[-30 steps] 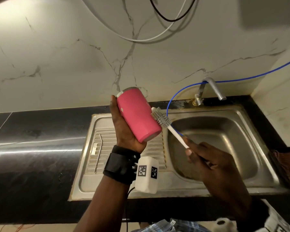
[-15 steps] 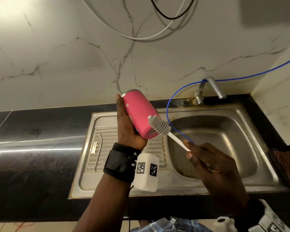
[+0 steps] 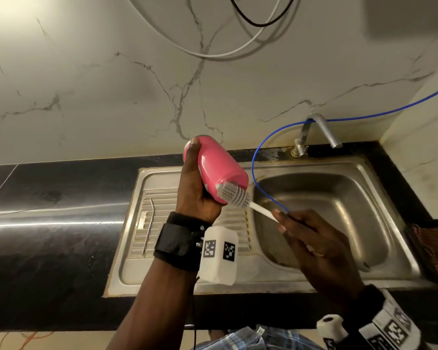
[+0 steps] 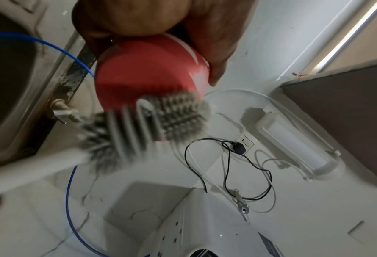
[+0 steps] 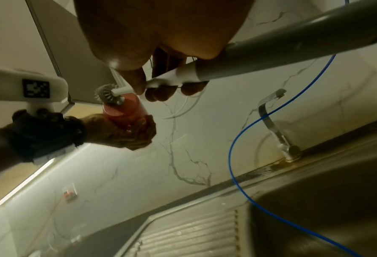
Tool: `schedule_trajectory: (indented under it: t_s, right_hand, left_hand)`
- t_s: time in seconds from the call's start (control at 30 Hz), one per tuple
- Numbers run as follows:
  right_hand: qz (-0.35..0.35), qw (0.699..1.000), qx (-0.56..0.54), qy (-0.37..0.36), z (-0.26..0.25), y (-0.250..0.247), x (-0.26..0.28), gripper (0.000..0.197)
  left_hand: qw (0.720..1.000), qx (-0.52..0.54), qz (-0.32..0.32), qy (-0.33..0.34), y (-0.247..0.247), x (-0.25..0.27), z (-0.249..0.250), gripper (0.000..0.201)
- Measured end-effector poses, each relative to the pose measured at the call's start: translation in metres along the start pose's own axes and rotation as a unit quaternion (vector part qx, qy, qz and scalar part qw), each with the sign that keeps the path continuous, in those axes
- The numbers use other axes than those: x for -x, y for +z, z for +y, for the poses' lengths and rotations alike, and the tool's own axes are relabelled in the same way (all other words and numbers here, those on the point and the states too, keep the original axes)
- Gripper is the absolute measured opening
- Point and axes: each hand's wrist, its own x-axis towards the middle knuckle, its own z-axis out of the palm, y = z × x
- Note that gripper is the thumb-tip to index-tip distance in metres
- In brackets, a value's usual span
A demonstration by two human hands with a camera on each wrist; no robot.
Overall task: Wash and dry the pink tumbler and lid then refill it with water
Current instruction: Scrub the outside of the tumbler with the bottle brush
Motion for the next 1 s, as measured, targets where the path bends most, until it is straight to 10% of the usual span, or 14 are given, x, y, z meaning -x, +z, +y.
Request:
schedule_trajectory:
  t_s: [1.0]
  right_hand:
    - [-0.010,0.999,0.001,-0.048,0.010,-0.003,-0.005,0.031]
  left_hand:
    - [0.998,0.044,-0.028,-0.040,0.009,0.013,-0.011,0.062]
